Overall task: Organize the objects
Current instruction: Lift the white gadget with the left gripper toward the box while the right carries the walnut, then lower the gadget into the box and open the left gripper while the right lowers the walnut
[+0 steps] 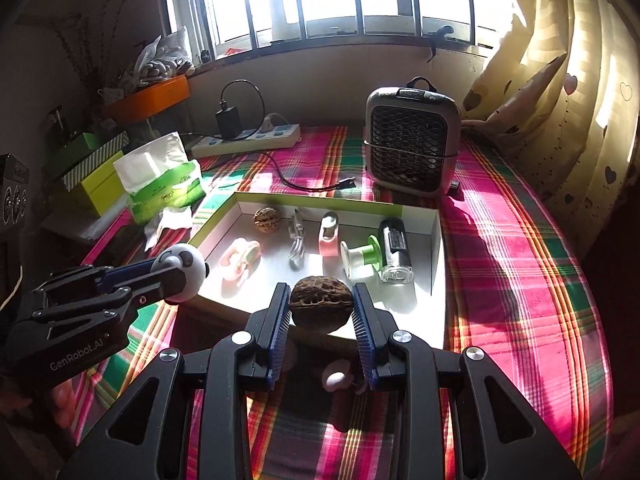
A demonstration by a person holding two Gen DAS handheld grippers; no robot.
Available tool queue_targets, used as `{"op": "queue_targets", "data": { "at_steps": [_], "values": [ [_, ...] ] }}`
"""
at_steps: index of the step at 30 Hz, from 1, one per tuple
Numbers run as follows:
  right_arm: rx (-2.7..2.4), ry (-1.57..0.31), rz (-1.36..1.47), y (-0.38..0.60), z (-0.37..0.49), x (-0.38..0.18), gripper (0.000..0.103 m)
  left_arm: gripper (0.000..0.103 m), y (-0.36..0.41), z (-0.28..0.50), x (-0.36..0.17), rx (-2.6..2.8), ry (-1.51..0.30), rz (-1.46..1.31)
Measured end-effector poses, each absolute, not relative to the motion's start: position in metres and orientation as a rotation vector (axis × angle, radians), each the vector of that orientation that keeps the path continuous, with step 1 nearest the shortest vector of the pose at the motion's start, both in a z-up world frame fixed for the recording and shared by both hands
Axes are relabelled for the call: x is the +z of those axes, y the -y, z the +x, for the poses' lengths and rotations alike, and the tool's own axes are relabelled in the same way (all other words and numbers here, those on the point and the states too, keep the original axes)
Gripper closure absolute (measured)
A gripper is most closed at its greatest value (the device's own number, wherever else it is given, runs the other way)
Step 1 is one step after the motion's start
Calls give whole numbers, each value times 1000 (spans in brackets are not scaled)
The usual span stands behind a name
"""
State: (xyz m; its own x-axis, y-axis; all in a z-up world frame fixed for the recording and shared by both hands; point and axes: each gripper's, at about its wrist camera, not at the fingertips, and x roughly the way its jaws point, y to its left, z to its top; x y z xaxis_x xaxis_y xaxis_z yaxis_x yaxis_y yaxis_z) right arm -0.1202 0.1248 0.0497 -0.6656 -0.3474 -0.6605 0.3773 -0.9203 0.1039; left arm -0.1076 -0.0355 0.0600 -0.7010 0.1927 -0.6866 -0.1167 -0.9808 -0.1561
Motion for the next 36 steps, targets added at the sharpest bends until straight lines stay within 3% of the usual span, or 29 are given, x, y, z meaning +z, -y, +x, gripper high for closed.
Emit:
{"op": "queue_targets", "data": {
  "at_steps": [36],
  "values": [
    [-2368, -180, 1160, -66, -220, 13, 71, 83, 48, -152, 23, 2694, 224, -1283]
  ]
}}
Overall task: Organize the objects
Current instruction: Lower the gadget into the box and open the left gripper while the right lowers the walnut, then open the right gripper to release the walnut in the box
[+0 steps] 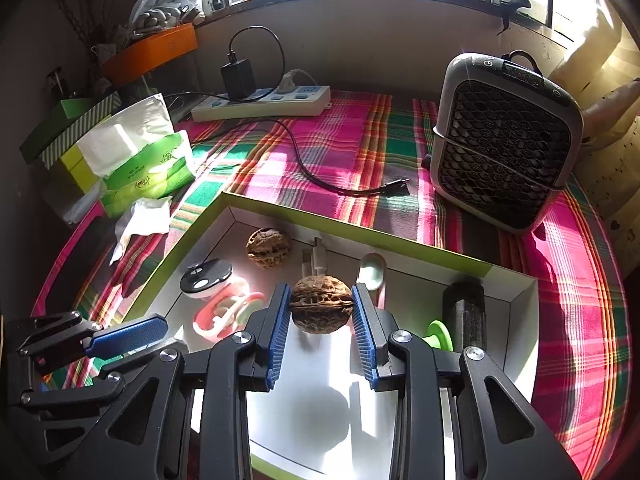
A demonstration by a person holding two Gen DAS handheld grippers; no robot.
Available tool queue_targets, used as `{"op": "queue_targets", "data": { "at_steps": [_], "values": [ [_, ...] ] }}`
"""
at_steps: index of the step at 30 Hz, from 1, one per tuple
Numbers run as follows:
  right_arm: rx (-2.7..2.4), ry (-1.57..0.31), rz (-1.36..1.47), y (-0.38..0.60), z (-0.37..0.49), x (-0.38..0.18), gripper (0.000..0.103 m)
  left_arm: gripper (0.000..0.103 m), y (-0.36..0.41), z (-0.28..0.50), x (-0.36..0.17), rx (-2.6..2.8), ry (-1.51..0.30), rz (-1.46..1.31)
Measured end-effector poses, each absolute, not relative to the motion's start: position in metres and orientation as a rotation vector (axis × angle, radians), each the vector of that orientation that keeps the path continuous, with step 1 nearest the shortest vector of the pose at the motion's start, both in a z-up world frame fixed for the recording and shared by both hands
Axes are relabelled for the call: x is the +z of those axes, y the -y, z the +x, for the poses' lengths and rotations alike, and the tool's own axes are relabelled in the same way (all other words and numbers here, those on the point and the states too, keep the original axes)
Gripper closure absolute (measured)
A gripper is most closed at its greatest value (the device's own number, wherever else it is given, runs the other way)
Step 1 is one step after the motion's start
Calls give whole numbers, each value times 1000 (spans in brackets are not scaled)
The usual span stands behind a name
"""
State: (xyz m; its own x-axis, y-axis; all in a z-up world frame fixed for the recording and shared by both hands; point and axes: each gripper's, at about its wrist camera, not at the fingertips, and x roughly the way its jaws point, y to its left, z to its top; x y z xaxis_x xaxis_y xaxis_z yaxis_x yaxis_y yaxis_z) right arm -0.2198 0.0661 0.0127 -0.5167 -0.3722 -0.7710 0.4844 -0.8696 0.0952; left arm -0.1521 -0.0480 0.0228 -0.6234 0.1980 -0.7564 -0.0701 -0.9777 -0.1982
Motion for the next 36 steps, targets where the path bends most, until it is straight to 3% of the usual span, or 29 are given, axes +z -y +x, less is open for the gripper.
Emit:
{"op": "queue_targets", "data": {
  "at_steps": [36],
  "values": [
    [-2344, -294, 1145, -33, -226, -1, 71, 80, 47, -155, 23, 2706, 184, -1279]
  ]
}}
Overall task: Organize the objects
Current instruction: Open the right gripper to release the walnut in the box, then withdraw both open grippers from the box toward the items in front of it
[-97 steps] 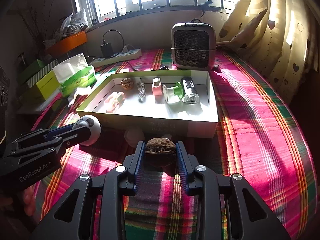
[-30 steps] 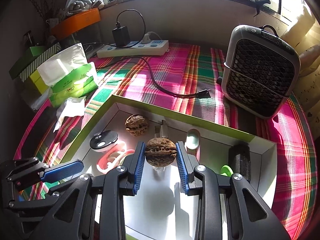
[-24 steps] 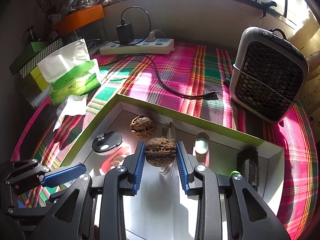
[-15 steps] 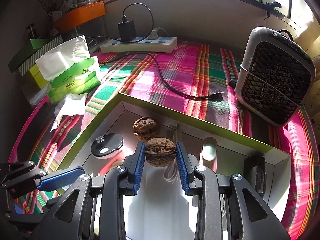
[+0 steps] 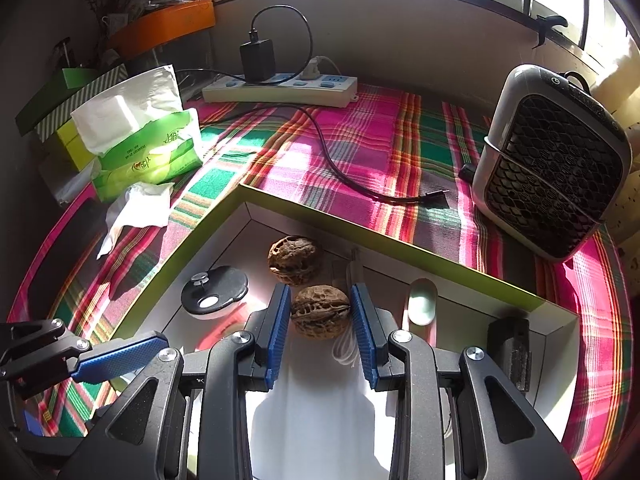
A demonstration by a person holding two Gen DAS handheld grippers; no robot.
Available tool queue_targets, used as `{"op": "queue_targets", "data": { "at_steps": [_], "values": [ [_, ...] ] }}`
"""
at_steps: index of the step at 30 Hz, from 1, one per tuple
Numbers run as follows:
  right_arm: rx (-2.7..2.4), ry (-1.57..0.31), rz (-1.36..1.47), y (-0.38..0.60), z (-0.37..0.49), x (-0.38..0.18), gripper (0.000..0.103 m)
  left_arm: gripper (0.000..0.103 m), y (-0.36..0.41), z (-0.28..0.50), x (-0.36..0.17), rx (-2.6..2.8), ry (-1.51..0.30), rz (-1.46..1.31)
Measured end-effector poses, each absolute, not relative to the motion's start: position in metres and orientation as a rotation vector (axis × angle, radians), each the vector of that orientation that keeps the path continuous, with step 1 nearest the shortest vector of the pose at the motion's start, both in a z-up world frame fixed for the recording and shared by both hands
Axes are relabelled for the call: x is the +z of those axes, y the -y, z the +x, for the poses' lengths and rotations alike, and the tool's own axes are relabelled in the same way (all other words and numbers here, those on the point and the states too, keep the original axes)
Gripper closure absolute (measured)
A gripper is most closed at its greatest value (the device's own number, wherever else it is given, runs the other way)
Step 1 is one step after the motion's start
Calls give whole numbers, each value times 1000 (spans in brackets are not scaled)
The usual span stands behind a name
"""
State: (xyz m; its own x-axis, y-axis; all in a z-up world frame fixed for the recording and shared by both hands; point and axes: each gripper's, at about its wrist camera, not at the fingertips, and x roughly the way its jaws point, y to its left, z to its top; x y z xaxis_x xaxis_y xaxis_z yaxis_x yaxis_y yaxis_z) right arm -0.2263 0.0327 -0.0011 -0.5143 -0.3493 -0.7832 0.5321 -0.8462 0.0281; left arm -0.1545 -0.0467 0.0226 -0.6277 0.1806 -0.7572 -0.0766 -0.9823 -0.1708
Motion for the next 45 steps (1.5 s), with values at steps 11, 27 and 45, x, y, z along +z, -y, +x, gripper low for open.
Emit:
{"op": "queue_targets", "data": {
  "at_steps": [11, 27, 45],
  "values": [
    [-2359, -261, 1150, -38, -225, 0, 60, 71, 46, -153, 23, 2701, 178, -1276],
    [-2437, -173, 1084, -71, -197, 28, 56, 65, 45, -139, 32, 2741, 188, -1247],
    [-2580, -115, 1033, -126, -137, 40, 55, 65, 34, -102, 40, 2732, 179, -1185]
  ]
}}
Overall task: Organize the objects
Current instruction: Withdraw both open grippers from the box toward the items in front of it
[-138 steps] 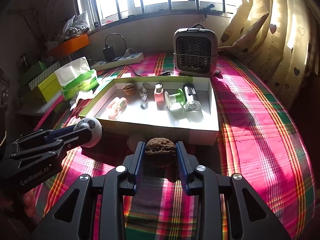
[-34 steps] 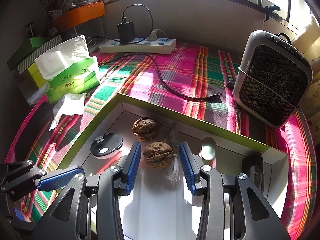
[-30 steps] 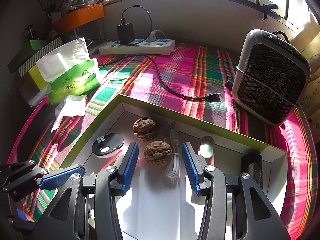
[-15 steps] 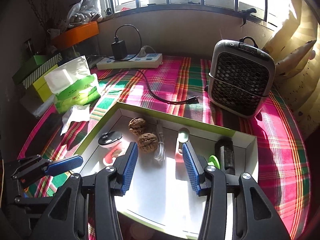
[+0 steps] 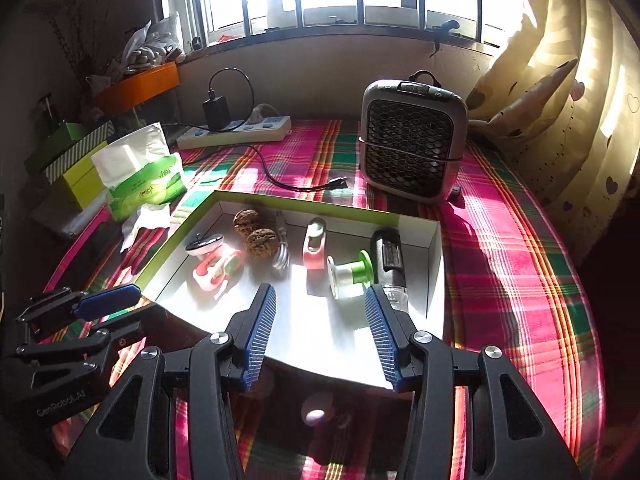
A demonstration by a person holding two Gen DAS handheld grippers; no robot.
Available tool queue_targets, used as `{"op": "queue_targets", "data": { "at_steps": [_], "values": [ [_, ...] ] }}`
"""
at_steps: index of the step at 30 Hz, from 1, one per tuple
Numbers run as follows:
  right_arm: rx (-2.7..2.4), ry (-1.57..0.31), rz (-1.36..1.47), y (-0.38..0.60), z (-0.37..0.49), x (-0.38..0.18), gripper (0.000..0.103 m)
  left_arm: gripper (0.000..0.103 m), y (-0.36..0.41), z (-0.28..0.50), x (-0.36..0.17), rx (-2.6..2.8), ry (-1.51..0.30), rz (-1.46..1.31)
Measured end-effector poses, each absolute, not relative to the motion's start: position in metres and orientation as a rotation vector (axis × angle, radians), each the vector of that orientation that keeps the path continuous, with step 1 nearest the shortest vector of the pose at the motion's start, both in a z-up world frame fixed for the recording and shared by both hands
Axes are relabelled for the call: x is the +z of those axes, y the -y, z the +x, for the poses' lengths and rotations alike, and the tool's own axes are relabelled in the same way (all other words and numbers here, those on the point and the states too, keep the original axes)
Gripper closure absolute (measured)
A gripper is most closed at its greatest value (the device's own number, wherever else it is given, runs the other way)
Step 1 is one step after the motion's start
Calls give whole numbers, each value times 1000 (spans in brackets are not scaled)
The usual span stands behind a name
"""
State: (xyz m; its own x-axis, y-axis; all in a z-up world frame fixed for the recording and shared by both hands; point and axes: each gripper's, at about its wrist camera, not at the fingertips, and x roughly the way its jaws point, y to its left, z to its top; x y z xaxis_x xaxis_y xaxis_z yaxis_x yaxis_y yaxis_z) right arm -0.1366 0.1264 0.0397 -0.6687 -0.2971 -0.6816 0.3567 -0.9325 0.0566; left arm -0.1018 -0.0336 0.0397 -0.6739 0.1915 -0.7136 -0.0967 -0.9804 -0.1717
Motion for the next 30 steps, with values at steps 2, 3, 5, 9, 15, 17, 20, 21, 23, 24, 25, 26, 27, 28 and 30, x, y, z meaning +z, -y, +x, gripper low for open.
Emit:
{"op": "queue_targets", "data": {
  "at_steps": [2, 3, 5, 9, 15, 17, 20, 21, 23, 24, 25, 26, 27, 28, 30],
  "values": [
    [-2587, -92, 1035, -133, -130, 39, 54, 65, 30, -99, 37, 2715, 174, -1190],
    [-2591, -84, 1039, -136, -127, 38, 53, 65, 28, -97, 36, 2705, 171, -1192],
    [-2602, -76, 1044, -141, -122, 36, 52, 65, 25, -95, 33, 2687, 172, -1193],
    [-2620, -73, 1053, -149, -113, 31, 51, 65, 19, -93, 27, 2654, 174, -1211],
    [-2621, -61, 1082, -158, -101, 20, 51, 65, 6, -94, 21, 2594, 169, -1225],
    [-2622, -50, 1094, -162, -99, 16, 51, 65, 0, -95, 19, 2572, 159, -1227],
    [-2633, -34, 1111, -168, -97, 13, 51, 65, -8, -99, 15, 2545, 144, -1247],
    [-2634, -25, 1113, -170, -96, 12, 51, 65, -11, -101, 14, 2535, 138, -1253],
    [-2642, -13, 1118, -175, -95, 10, 51, 65, -16, -102, 12, 2531, 132, -1260],
    [-2644, -10, 1119, -176, -94, 10, 51, 65, -19, -103, 12, 2526, 123, -1260],
    [-2646, -10, 1120, -178, -94, 9, 51, 64, -21, -105, 11, 2521, 115, -1264],
    [-2648, -9, 1123, -179, -94, 9, 51, 64, -24, -106, 10, 2515, 105, -1268],
    [-2651, -6, 1125, -181, -94, 9, 51, 64, -26, -107, 10, 2516, 98, -1272],
    [-2652, -2, 1126, -182, -94, 8, 51, 64, -27, -107, 10, 2526, 100, -1272],
    [-2653, 1, 1125, -184, -94, 8, 51, 64, -29, -110, 9, 2524, 104, -1275]
  ]
}}
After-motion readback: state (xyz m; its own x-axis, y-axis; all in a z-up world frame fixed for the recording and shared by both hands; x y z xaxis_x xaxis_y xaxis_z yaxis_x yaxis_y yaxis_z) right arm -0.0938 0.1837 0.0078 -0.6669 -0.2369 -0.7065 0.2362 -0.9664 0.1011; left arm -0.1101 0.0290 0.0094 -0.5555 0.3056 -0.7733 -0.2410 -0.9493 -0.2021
